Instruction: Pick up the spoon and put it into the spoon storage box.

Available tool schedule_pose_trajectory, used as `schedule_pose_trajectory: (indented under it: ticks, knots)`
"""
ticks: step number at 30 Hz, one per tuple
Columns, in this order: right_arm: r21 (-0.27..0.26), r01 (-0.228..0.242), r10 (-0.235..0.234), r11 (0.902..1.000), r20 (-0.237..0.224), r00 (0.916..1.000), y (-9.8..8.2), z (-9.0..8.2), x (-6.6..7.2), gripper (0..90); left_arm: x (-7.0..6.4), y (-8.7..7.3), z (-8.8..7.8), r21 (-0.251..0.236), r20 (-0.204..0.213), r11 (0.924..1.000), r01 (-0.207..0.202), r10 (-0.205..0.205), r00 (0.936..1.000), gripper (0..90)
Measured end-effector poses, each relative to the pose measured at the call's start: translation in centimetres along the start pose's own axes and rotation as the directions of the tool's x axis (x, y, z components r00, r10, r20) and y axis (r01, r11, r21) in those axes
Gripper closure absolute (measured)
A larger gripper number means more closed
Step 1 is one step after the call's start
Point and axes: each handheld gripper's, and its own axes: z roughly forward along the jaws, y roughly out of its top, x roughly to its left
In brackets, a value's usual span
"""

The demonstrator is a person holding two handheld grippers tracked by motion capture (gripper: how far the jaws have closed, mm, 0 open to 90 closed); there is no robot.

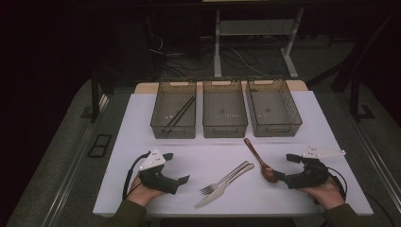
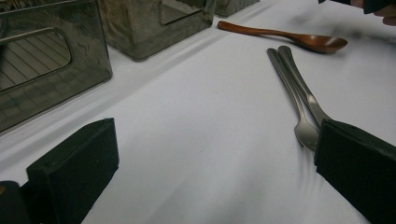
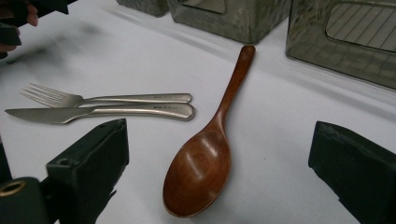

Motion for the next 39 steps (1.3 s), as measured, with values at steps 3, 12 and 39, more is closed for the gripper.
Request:
schedule_pose_trajectory:
  ticks: [3,12,39]
  knots:
    - [0.021,-0.008,0.008,0.9997,0.005,1.0000,0.0,0.3,-0.1,7.7,0.0,0.0,0.1,-0.002,0.005,1.0000,0.004,-0.004,1.0000,0.0]
    - [0.083,-0.034,0.033,0.9960,0.013,0.9994,0.1,1.0,-0.2,25.3,-0.1,0.0,0.3,0.009,0.018,1.0000,0.001,-0.001,0.9998,0.0]
    - [0.191,-0.004,-0.001,0.9815,0.028,0.9996,-0.4,3.1,0.9,44.7,-0.2,0.0,0.4,0.022,0.034,0.9998,0.002,-0.002,0.9994,0.0]
